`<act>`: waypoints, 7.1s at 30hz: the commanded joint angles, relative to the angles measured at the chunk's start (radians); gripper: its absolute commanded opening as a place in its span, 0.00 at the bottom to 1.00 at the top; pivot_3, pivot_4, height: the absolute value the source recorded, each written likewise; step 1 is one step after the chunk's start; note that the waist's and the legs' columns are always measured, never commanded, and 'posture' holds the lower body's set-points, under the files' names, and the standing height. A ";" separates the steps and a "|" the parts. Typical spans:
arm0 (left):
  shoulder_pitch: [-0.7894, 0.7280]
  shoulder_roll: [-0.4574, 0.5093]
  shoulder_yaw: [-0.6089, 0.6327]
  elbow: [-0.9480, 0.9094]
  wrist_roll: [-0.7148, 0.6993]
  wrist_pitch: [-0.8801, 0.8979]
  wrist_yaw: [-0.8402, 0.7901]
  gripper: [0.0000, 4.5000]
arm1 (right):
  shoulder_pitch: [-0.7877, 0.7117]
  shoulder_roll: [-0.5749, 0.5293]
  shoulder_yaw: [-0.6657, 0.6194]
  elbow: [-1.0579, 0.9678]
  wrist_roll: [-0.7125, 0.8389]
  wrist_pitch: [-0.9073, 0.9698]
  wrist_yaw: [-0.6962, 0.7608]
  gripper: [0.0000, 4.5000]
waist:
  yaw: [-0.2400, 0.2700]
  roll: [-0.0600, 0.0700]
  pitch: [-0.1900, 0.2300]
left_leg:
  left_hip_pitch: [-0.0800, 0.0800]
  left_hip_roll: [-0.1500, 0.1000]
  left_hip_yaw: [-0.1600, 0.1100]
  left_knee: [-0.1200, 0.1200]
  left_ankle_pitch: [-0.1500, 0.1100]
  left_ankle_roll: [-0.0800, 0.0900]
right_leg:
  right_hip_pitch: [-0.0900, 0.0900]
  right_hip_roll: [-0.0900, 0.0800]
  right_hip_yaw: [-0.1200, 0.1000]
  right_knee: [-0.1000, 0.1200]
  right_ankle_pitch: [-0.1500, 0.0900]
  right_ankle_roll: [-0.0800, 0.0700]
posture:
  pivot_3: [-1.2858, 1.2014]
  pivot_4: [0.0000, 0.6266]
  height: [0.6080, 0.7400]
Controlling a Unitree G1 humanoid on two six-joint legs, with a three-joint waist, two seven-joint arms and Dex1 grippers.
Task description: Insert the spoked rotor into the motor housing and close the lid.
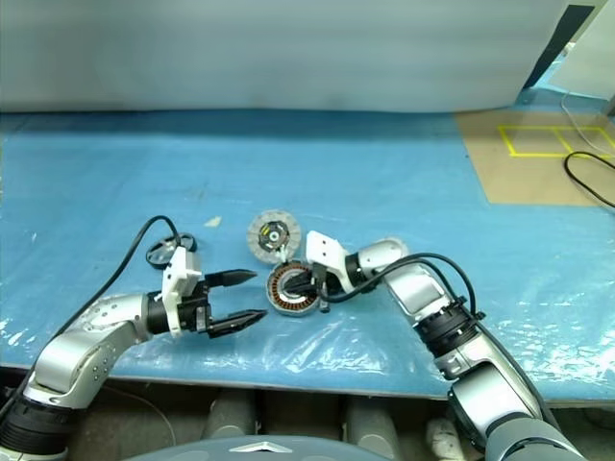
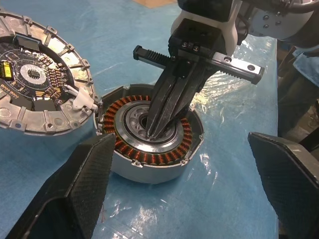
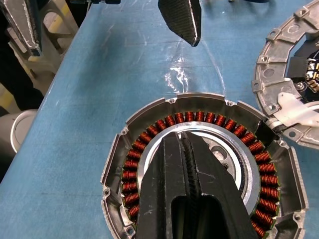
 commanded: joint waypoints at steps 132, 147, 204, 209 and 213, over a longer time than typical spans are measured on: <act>-1.084 0.197 -0.268 1.519 0.701 -0.485 -0.598 0.57 | 0.188 -0.117 -0.257 -0.474 0.290 0.414 -0.308 0.00 | 0.053 0.000 0.004 | -0.003 0.008 -0.005 0.000 -0.003 -0.012 | -0.002 0.008 -0.004 0.002 0.001 0.001 | 0.52 0.24 1.00; -1.036 0.160 -0.236 1.526 0.729 -0.496 -0.576 0.57 | 0.192 -0.127 -0.258 -0.492 0.291 0.427 -0.315 0.00 | 0.055 0.000 0.004 | -0.002 0.007 -0.005 0.000 -0.003 -0.012 | -0.001 0.007 -0.004 0.002 0.001 0.001 | 0.52 0.24 1.00; -0.932 0.231 -0.084 1.308 0.617 -0.429 -0.624 0.41 | 0.166 -0.130 -0.264 -0.458 0.278 0.404 -0.319 0.00 | 0.052 0.001 0.004 | -0.002 0.008 -0.004 0.000 -0.003 -0.012 | -0.001 0.008 -0.004 0.001 -0.001 -0.002 | 0.52 0.24 1.00; -0.871 0.303 -0.032 1.098 0.493 -0.270 -0.626 0.41 | 0.153 -0.135 -0.304 -0.451 0.315 0.422 -0.310 0.00 | 0.052 0.001 0.005 | -0.003 0.010 -0.004 0.000 -0.004 -0.014 | -0.002 0.009 -0.005 0.001 -0.001 -0.003 | 0.52 0.24 1.00; -0.812 0.344 0.053 0.866 0.364 -0.074 -0.620 0.41 | 0.142 -0.150 -0.330 -0.428 0.317 0.415 -0.303 0.00 | 0.055 0.001 0.005 | -0.003 0.010 -0.004 0.000 -0.004 -0.014 | -0.002 0.009 -0.005 0.001 -0.002 -0.004 | 0.52 0.24 1.00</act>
